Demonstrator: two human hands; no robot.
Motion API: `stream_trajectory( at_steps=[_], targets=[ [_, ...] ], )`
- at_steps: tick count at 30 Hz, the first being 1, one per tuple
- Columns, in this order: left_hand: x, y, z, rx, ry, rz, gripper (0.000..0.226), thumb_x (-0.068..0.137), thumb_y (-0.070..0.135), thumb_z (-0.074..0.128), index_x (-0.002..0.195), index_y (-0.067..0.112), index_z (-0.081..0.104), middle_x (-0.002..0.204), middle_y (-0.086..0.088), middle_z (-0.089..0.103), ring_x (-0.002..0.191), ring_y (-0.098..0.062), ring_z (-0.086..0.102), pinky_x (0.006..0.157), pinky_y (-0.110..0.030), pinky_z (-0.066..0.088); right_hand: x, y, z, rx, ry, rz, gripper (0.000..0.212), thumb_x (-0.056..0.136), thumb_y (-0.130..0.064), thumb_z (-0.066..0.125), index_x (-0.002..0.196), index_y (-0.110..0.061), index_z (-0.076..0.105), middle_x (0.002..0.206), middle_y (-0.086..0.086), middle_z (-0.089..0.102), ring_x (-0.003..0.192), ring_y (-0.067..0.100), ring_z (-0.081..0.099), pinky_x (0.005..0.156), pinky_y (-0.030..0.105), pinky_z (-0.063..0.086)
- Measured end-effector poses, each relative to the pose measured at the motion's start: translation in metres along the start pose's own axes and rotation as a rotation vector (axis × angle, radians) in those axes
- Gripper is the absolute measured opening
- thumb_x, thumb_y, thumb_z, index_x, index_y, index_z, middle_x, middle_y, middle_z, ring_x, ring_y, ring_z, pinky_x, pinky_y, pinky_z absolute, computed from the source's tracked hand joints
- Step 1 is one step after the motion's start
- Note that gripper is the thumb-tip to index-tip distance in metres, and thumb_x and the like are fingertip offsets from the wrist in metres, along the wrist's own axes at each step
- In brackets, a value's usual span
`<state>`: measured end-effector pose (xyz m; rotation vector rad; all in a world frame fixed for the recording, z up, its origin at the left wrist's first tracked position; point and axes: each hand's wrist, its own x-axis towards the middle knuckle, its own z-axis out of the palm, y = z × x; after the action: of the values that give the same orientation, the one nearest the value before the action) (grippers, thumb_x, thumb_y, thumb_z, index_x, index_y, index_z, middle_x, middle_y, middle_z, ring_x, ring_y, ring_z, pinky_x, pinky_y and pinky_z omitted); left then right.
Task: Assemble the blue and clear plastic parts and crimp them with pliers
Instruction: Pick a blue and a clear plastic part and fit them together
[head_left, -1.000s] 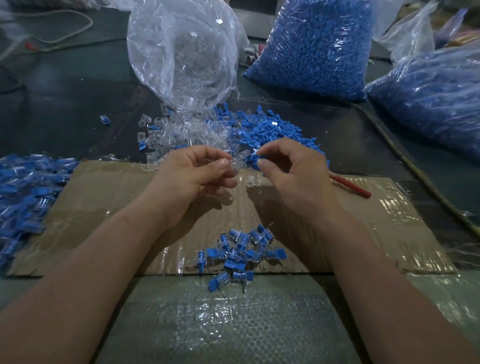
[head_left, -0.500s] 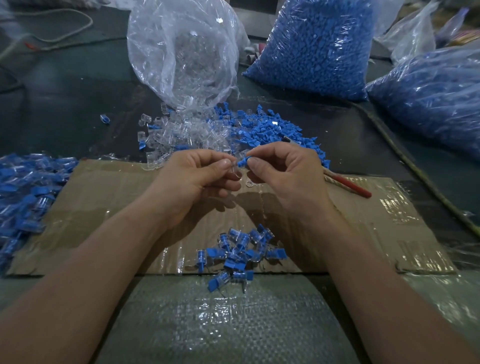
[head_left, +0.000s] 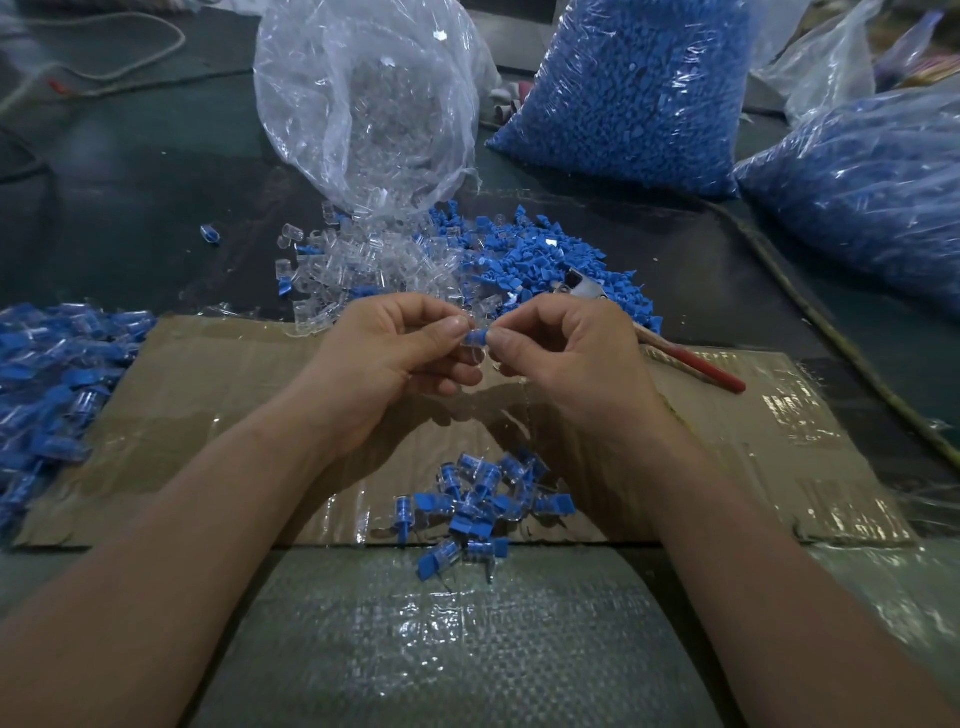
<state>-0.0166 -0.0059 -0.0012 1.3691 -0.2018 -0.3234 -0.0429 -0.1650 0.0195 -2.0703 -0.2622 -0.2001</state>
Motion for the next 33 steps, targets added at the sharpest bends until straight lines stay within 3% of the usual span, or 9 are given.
stream_trajectory(
  at_steps=[3,6,9,12,15,21,26,30,33],
  targets=[
    [0.0,0.0,-0.001,-0.006,-0.025,-0.001,0.017,0.07,0.019,0.06,0.081,0.006,0.063,0.064,-0.008,0.067,0.057,-0.014,0.064,0.051,-0.019,0.051,-0.001,-0.002,-0.003,0.089,-0.037,0.039,0.011,0.078,-0.013,0.07,0.072,-0.02,0.064,0.064,-0.004,0.063,0.06,0.009,0.06,0.058,0.018,0.051],
    [-0.001,0.001,-0.001,-0.026,-0.031,-0.001,0.018,0.071,0.019,0.059,0.082,0.006,0.064,0.065,-0.006,0.067,0.058,-0.013,0.063,0.051,-0.019,0.051,-0.001,-0.004,-0.003,0.153,-0.075,0.081,0.008,0.075,-0.014,0.072,0.075,-0.016,0.064,0.067,-0.004,0.064,0.061,0.007,0.06,0.059,0.019,0.053],
    [-0.002,0.002,0.0,-0.029,-0.029,0.006,0.021,0.07,0.02,0.059,0.086,0.006,0.061,0.063,-0.004,0.066,0.056,-0.013,0.063,0.049,-0.018,0.05,0.0,-0.004,-0.002,0.271,-0.114,0.139,0.015,0.074,-0.01,0.071,0.086,-0.014,0.062,0.077,-0.002,0.064,0.066,0.002,0.063,0.059,0.017,0.053],
    [-0.002,0.004,0.001,-0.023,-0.018,-0.002,0.021,0.069,0.02,0.06,0.085,0.008,0.056,0.058,-0.003,0.064,0.052,-0.011,0.062,0.045,-0.019,0.05,-0.001,-0.005,-0.001,0.328,-0.206,0.159,0.023,0.076,-0.01,0.069,0.096,-0.018,0.063,0.089,-0.001,0.067,0.077,0.006,0.067,0.068,0.02,0.055],
    [-0.003,0.005,0.003,-0.036,-0.02,-0.011,0.017,0.069,0.02,0.06,0.081,0.009,0.052,0.054,-0.003,0.062,0.047,-0.012,0.06,0.042,-0.018,0.048,-0.003,-0.007,0.0,0.388,-0.215,0.115,0.023,0.078,-0.001,0.065,0.097,-0.014,0.064,0.085,-0.002,0.069,0.077,0.007,0.067,0.066,0.016,0.052],
    [-0.005,0.007,0.003,-0.024,0.008,0.023,0.014,0.072,0.022,0.058,0.077,0.009,0.056,0.056,-0.003,0.062,0.044,-0.012,0.058,0.041,-0.018,0.047,-0.002,-0.009,0.0,0.38,-0.189,0.097,0.019,0.078,-0.001,0.064,0.091,-0.015,0.064,0.075,-0.01,0.067,0.07,-0.002,0.065,0.063,0.009,0.047],
    [-0.008,0.009,0.004,0.064,0.015,0.07,0.021,0.062,0.021,0.067,0.08,0.01,0.064,0.063,-0.006,0.068,0.05,-0.014,0.063,0.046,-0.022,0.052,-0.001,-0.006,-0.002,0.363,-0.161,0.126,0.014,0.079,-0.005,0.064,0.088,-0.017,0.065,0.068,-0.011,0.069,0.069,0.001,0.067,0.063,0.011,0.049],
    [-0.01,0.01,0.005,0.189,0.061,0.101,0.021,0.059,0.018,0.069,0.077,0.009,0.064,0.062,-0.007,0.069,0.048,-0.013,0.062,0.047,-0.02,0.053,0.0,-0.005,0.001,0.31,-0.179,0.112,0.013,0.076,-0.01,0.067,0.086,-0.018,0.065,0.073,-0.009,0.069,0.071,0.003,0.066,0.064,0.012,0.05],
    [-0.009,0.01,0.006,0.165,0.107,0.092,0.008,0.07,0.005,0.068,0.074,0.007,0.062,0.056,-0.005,0.066,0.045,-0.012,0.06,0.044,-0.017,0.05,-0.001,-0.003,0.005,0.268,-0.148,0.083,0.018,0.075,-0.008,0.07,0.09,-0.016,0.063,0.081,-0.003,0.069,0.076,0.008,0.068,0.071,0.021,0.055]
  ],
)
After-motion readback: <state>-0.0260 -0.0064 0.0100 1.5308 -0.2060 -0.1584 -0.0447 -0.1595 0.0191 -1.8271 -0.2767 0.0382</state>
